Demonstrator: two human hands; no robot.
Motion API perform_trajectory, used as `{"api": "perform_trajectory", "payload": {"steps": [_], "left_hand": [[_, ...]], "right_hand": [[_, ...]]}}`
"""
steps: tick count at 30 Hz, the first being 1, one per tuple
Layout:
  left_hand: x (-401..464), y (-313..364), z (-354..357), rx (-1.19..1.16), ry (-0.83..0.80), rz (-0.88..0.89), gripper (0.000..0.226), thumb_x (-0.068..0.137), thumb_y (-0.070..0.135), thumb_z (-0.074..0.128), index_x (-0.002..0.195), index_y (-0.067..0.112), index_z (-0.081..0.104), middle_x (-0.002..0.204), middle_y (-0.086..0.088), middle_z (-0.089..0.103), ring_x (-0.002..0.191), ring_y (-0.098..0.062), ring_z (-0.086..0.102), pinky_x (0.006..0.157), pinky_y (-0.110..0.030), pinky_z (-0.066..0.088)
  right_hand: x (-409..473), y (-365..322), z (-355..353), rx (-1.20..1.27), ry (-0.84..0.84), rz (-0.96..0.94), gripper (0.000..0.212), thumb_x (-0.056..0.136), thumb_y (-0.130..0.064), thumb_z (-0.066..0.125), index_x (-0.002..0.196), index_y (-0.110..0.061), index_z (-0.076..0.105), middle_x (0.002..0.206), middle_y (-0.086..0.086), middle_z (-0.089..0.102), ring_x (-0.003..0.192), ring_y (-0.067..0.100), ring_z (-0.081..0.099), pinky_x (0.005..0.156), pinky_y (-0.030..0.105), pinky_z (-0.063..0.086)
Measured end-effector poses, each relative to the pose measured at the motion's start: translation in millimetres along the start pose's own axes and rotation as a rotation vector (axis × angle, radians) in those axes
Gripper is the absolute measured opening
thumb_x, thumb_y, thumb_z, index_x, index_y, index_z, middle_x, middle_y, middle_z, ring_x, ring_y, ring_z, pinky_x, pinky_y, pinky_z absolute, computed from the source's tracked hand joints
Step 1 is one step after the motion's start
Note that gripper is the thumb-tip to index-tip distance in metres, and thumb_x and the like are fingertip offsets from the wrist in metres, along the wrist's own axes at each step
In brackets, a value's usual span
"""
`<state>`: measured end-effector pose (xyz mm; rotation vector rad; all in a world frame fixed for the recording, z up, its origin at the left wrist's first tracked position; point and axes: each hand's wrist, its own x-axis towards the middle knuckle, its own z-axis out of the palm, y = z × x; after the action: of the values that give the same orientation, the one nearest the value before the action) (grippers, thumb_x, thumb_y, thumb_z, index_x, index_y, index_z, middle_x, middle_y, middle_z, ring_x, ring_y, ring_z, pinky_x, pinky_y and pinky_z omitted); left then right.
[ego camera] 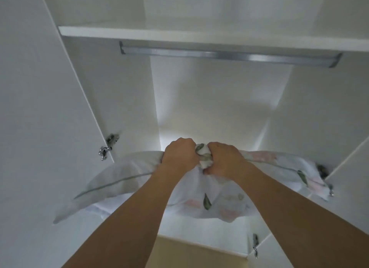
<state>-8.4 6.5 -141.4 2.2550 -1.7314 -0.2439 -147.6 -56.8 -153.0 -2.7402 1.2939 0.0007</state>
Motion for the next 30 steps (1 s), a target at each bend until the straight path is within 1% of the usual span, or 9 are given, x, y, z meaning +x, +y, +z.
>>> {"api": "perform_trajectory", "payload": {"steps": [3, 9, 11, 13, 15, 18, 20, 24, 30], "left_hand": [[-7.8, -10.5, -30.1, -0.013, -0.003, 0.017, 0.019, 0.074, 0.012, 0.049, 0.058, 0.019, 0.043, 0.064, -0.001, 0.048, 0.066, -0.028, 0.052, 0.059, -0.030, 0.038], [-14.2, -47.5, -69.9, -0.069, -0.177, 0.069, 0.017, 0.072, 0.011, 0.063, 0.066, 0.021, 0.051, 0.075, -0.002, 0.060, 0.078, -0.025, 0.062, 0.056, -0.026, 0.041], [-17.7, -63.4, -80.8, -0.096, -0.138, 0.078, 0.007, 0.074, 0.016, 0.063, 0.080, 0.020, 0.061, 0.091, -0.004, 0.067, 0.090, -0.027, 0.064, 0.066, -0.029, 0.047], [-23.7, -78.8, -90.1, -0.103, -0.024, 0.033, 0.034, 0.087, 0.028, 0.057, 0.120, 0.020, 0.061, 0.126, -0.006, 0.062, 0.117, -0.029, 0.057, 0.092, -0.033, 0.045], [-37.4, -92.5, -96.4, -0.051, 0.111, -0.010, 0.056, 0.095, 0.039, 0.050, 0.145, 0.017, 0.040, 0.149, -0.007, 0.044, 0.137, -0.027, 0.039, 0.112, -0.039, 0.028], [-68.5, -105.4, -103.9, 0.120, 0.317, -0.057, 0.064, 0.097, 0.045, 0.042, 0.152, 0.019, 0.022, 0.160, -0.006, 0.023, 0.148, -0.026, 0.013, 0.119, -0.047, 0.003], [-92.6, -111.2, -109.4, 0.140, 0.468, -0.176, 0.068, 0.097, 0.046, 0.041, 0.154, 0.018, 0.016, 0.162, -0.006, 0.013, 0.150, -0.027, 0.002, 0.119, -0.047, -0.004], [-145.1, -117.8, -118.8, 0.180, 0.745, -0.423, 0.076, 0.095, 0.041, 0.043, 0.155, 0.011, 0.007, 0.163, -0.013, -0.005, 0.148, -0.032, -0.013, 0.119, -0.050, -0.009], [-228.2, -143.8, -135.3, 0.159, 1.148, -0.726, 0.090, 0.086, 0.029, 0.052, 0.154, 0.012, -0.005, 0.161, -0.018, -0.012, 0.147, -0.035, -0.015, 0.119, -0.052, -0.007]], "right_hand": [[-0.3, -19.7, -35.0, -0.033, -0.068, -0.003, 0.043, 0.071, -0.048, 0.068, 0.104, -0.024, 0.056, 0.105, 0.000, 0.065, 0.094, 0.022, 0.062, 0.074, 0.031, 0.045], [5.4, -60.5, -67.3, -0.084, -0.223, 0.007, 0.047, 0.077, -0.040, 0.069, 0.118, -0.021, 0.057, 0.116, 0.003, 0.062, 0.104, 0.024, 0.061, 0.087, 0.035, 0.048], [6.2, -69.0, -73.9, -0.075, -0.269, 0.017, 0.050, 0.078, -0.037, 0.069, 0.122, -0.017, 0.055, 0.118, 0.005, 0.060, 0.105, 0.025, 0.060, 0.089, 0.035, 0.048], [5.6, -73.4, -79.8, -0.052, -0.294, 0.011, 0.049, 0.079, -0.035, 0.069, 0.122, -0.014, 0.055, 0.118, 0.006, 0.060, 0.105, 0.025, 0.059, 0.092, 0.036, 0.048], [4.2, -75.5, -85.2, -0.017, -0.309, 0.009, 0.046, 0.080, -0.033, 0.068, 0.119, -0.011, 0.056, 0.116, 0.006, 0.060, 0.103, 0.024, 0.059, 0.092, 0.036, 0.049], [3.1, -79.2, -91.1, 0.014, -0.309, -0.010, 0.044, 0.079, -0.029, 0.068, 0.116, -0.008, 0.057, 0.115, 0.008, 0.061, 0.100, 0.024, 0.060, 0.087, 0.031, 0.050], [1.3, -89.8, -92.2, 0.019, -0.292, -0.035, 0.044, 0.079, -0.029, 0.068, 0.116, -0.009, 0.057, 0.115, 0.008, 0.062, 0.097, 0.024, 0.060, 0.085, 0.030, 0.049], [-4.9, -126.1, -87.2, -0.029, -0.253, -0.125, 0.041, 0.080, -0.029, 0.065, 0.116, -0.009, 0.059, 0.116, 0.010, 0.062, 0.092, 0.023, 0.059, 0.079, 0.026, 0.046], [-16.2, -171.7, -82.2, -0.057, -0.256, -0.208, 0.056, 0.083, -0.030, 0.062, 0.133, -0.007, 0.047, 0.136, 0.014, 0.049, 0.119, 0.030, 0.052, 0.100, 0.035, 0.044]]}}
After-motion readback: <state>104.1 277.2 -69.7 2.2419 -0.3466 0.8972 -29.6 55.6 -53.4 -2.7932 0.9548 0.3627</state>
